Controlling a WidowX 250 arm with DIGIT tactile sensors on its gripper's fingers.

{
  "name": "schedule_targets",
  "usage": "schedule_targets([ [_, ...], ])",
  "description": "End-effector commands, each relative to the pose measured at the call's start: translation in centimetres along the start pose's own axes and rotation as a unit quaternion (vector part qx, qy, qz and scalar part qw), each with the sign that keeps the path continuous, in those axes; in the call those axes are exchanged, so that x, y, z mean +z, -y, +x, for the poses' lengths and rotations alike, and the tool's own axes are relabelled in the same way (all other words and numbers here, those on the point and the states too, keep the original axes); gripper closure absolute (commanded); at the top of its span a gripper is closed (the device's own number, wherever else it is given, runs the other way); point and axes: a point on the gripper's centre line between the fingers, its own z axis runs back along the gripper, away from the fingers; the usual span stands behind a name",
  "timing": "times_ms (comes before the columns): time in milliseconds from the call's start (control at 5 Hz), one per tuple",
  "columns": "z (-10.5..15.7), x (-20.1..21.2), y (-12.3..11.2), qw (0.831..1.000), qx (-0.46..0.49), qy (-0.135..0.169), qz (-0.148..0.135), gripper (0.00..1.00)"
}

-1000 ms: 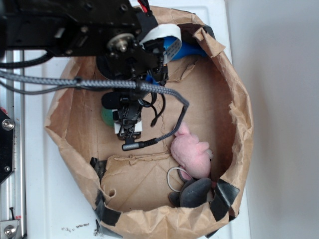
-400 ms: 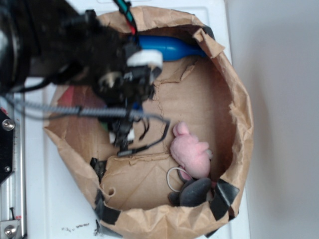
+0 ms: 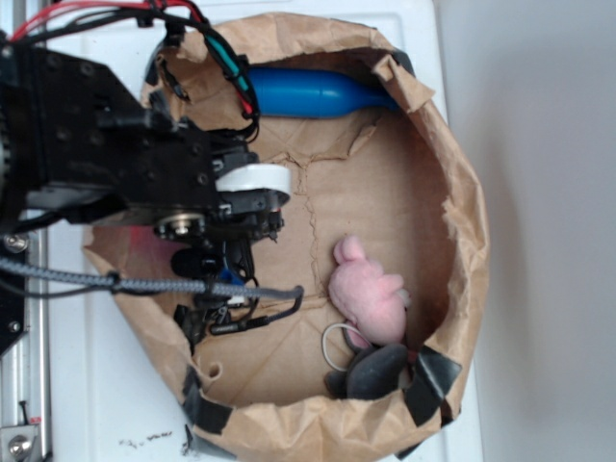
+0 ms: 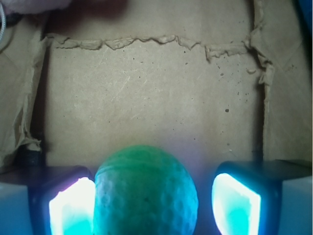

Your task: Grab the green ball.

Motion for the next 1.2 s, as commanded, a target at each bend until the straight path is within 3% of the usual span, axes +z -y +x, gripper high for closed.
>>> schedule_targets([
  [0,0.3,1.3,0.1,1.000,0.009,-0.004,-0.018,1.00],
  [600,0.8,2.2,-0.5,0.999,0.026,0.003,-0.029,1.00],
  [800,0.9,5.2,-0.9,0.999,0.049,0.018,0.007,1.00],
  [1000,1.7,9.9,-1.4,0.997,0.075,0.014,0.014,1.00],
])
